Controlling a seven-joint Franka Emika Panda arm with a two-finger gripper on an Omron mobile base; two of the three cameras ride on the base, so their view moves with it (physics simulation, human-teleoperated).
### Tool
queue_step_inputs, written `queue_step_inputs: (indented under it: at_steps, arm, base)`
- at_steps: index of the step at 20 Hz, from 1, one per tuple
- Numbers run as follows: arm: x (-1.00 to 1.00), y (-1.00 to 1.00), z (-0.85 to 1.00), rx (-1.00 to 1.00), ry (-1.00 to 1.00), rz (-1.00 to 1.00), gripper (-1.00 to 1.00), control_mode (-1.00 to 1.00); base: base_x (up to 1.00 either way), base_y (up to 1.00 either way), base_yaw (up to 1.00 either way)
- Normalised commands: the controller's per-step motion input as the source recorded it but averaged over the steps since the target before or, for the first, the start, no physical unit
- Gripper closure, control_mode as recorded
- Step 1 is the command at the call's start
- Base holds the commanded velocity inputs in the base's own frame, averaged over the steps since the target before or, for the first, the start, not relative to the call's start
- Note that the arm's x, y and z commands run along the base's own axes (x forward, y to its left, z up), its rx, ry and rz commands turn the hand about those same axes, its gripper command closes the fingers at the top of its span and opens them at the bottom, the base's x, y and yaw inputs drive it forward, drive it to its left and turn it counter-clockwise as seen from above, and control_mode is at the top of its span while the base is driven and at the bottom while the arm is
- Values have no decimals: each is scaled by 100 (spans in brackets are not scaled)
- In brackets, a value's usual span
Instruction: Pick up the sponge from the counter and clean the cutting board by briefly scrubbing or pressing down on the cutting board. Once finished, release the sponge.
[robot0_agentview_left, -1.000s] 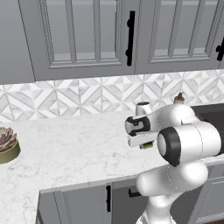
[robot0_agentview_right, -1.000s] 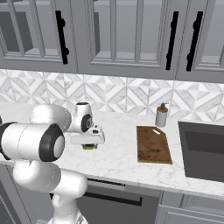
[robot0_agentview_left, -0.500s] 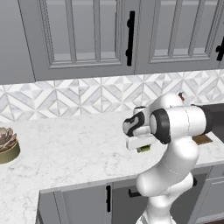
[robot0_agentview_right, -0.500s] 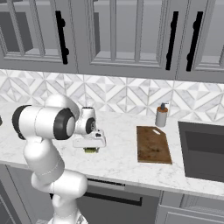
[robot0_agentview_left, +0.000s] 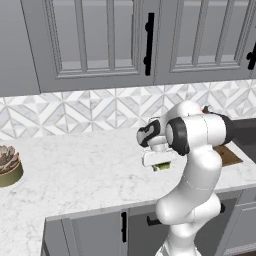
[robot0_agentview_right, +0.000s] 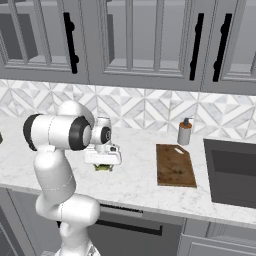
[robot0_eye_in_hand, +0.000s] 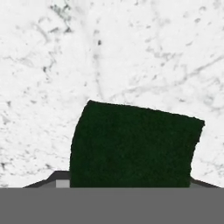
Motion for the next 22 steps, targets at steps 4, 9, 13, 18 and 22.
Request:
queue_step_inputs:
  at_steps: [4,9,13,18,22]
  arm:
    - [-16,0,1,0,-4,0,-100,-100]
    - [-22,0,1,0,-4,0,-100,-100]
    - [-50,-32,6,2,-7,0,-100,-100]
    - [-71,-46,13,0,-6,-6,-100,-100]
    - [-98,-10,58,0,-37,0,-100,-100]
  base:
    - [0,0,0]
    - [0,0,0]
    - [0,0,0]
    - [0,0,0]
    - [0,0,0]
